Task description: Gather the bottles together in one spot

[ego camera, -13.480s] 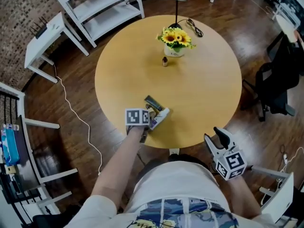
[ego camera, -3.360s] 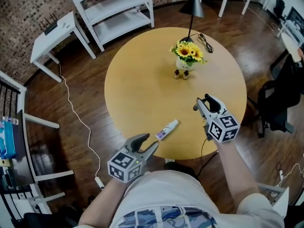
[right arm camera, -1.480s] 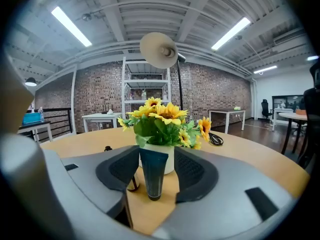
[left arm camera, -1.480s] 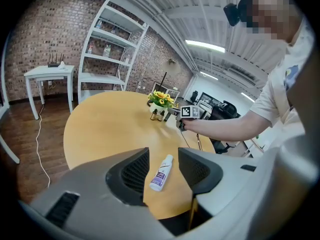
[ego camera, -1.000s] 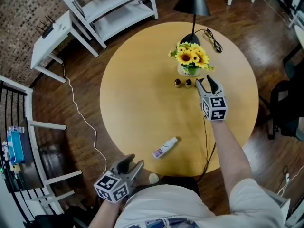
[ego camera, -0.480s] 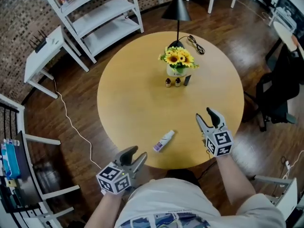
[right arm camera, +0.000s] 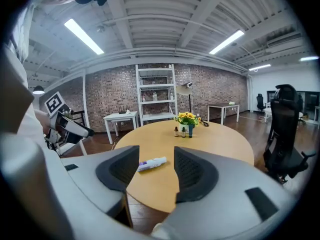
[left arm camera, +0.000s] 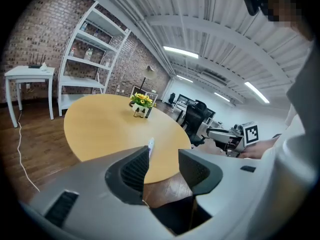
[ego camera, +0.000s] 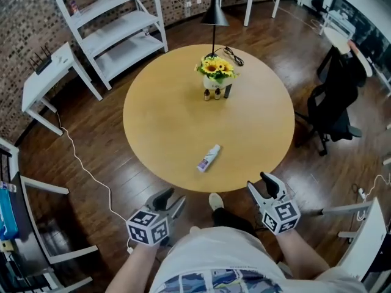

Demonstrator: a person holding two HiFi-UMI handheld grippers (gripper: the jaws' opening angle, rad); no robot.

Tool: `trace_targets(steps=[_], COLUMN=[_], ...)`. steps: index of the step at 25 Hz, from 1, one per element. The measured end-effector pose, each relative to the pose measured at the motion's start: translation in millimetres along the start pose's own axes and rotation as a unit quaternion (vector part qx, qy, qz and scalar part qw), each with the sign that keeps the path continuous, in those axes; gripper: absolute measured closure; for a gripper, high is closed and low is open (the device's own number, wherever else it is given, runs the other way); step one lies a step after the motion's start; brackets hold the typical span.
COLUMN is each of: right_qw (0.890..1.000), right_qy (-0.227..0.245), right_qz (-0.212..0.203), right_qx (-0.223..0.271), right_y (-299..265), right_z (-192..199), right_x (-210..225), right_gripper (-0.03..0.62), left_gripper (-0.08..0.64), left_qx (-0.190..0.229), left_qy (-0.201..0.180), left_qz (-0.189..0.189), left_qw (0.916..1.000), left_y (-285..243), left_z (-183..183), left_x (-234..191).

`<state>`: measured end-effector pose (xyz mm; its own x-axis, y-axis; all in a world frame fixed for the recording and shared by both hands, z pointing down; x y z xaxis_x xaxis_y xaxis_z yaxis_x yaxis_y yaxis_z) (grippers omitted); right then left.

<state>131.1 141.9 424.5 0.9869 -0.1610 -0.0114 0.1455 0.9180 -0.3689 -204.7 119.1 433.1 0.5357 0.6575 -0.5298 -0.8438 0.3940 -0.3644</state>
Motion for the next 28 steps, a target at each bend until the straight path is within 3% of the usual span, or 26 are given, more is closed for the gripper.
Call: trace_targets(steps=[8,14,23,28], right_qw=[1.000,1.000,0.999,0.999], right_qy=[0.012,0.019,0.010,-0.002], right_qz=[-0.011,-0.010,-0.034,-0.031], right_qx=[-0.017,-0.013,-0.019,-0.025], right_y=[73,90,60,42], right_z=[20,19,6,3], right_x=[-49,-44,-3,45], right_gripper=[0.348,0.348,0.348,0.348], left_gripper=[0.370,0.368,0.342,0.340], left_qx=[0.004,-0.009,-0.089,-0.177], left_qy=[0.020,0.005,-0.049,-0.079], left_qz=[0.017,0.035,0.003,-0.014], left_qw=[0.9996,0.9994,0.9948,0.9809], left_y=[42,28,-52,-134], left_z=[65,74,49,20], left_x=[31,41,17,-19])
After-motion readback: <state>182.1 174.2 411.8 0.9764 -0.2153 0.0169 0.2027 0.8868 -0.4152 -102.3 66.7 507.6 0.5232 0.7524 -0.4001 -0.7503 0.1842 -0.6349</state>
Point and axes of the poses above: the fingertips, and each gripper's own axes: y backward along the fingers, x to its right, z out of its underside, the point moved 8 cm from there along y, backward along the fingers, and after that the axes turned 14 degrees about z, right-handed, at the moved point
